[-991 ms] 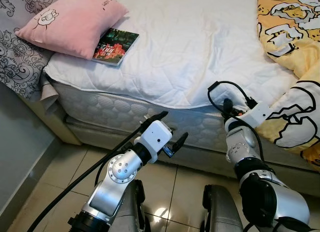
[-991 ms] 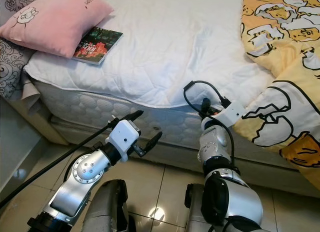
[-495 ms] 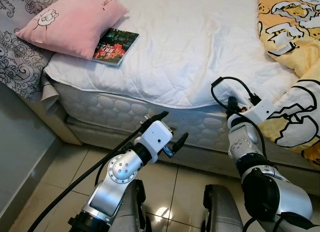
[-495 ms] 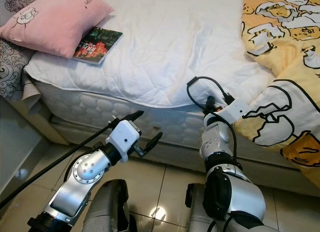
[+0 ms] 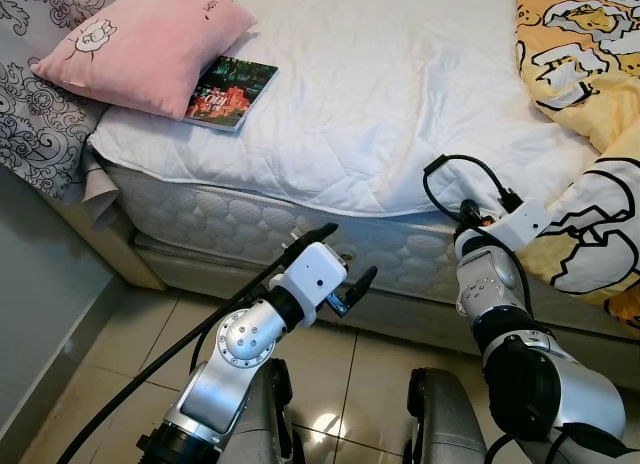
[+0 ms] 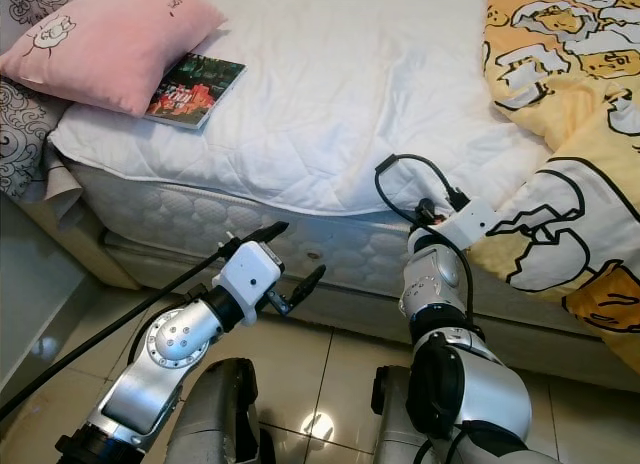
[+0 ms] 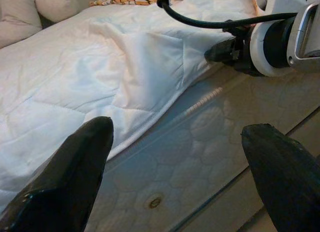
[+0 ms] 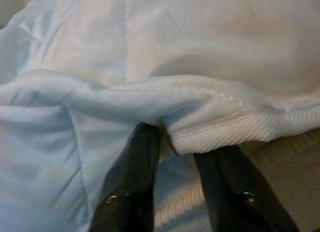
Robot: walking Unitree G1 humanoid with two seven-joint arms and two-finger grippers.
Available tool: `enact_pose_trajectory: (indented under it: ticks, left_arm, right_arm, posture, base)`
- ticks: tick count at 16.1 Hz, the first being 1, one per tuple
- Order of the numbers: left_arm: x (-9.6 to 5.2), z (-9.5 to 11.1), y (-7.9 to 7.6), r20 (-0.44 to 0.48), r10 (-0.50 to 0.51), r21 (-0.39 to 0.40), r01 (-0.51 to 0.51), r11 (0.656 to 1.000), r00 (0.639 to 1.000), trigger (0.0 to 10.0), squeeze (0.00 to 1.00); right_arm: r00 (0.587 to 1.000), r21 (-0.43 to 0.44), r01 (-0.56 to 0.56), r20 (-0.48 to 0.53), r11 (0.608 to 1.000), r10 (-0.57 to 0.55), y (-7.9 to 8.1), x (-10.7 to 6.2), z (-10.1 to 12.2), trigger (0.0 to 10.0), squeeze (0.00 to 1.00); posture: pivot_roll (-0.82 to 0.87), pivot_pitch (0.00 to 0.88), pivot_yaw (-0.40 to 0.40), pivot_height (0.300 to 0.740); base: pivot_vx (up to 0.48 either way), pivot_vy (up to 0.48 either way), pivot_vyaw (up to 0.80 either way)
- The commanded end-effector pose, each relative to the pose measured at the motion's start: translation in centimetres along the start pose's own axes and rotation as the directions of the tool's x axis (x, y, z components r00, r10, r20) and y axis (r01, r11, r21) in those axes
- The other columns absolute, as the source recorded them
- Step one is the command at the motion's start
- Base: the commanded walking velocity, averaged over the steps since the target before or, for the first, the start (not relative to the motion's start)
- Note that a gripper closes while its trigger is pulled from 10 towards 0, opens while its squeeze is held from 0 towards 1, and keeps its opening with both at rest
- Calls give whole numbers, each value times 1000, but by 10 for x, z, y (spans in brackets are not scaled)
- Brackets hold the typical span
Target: Clean up the room
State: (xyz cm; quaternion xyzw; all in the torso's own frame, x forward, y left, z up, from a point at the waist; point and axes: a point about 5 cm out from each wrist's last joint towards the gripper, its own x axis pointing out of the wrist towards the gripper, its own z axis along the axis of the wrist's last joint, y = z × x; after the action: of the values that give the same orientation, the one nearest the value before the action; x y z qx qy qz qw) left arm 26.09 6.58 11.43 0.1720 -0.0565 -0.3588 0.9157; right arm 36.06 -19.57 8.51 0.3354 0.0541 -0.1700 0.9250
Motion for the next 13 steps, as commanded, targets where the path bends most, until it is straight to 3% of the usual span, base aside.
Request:
enact_pose_trajectory:
  ticks: [1,7,10,13]
  left_arm:
    - [0,2,0,10,-11,20,11,1000,1000,10000,0]
    - [1,3,-3,15,-17,24,17,1000,1000,10000,0]
    - [1,3,-3,16,-21,28,20,999,1000,10000,0]
    - [0,2,-3,17,-23,30,22,999,1000,10000,0]
  right_arm:
    - [1000,8,5,5,1000,-5,1,2,3,0,0]
    - [1000,-8,-3,-5,1000,2,0,1,3,0,0]
    - [998,-31,22,-63,999,-24,-12,-4,-12,0,0]
    - [992,-73,88,-88,993,-95,-34,-11,-20,0,0]
  posture:
    - [18,83,91,595]
    - [10,73,88,595]
    - [11,62,86,595]
    - [8,59,83,595]
  base:
    - [0,0,0]
    - [0,0,0]
    - [0,0,0]
    - [0,0,0]
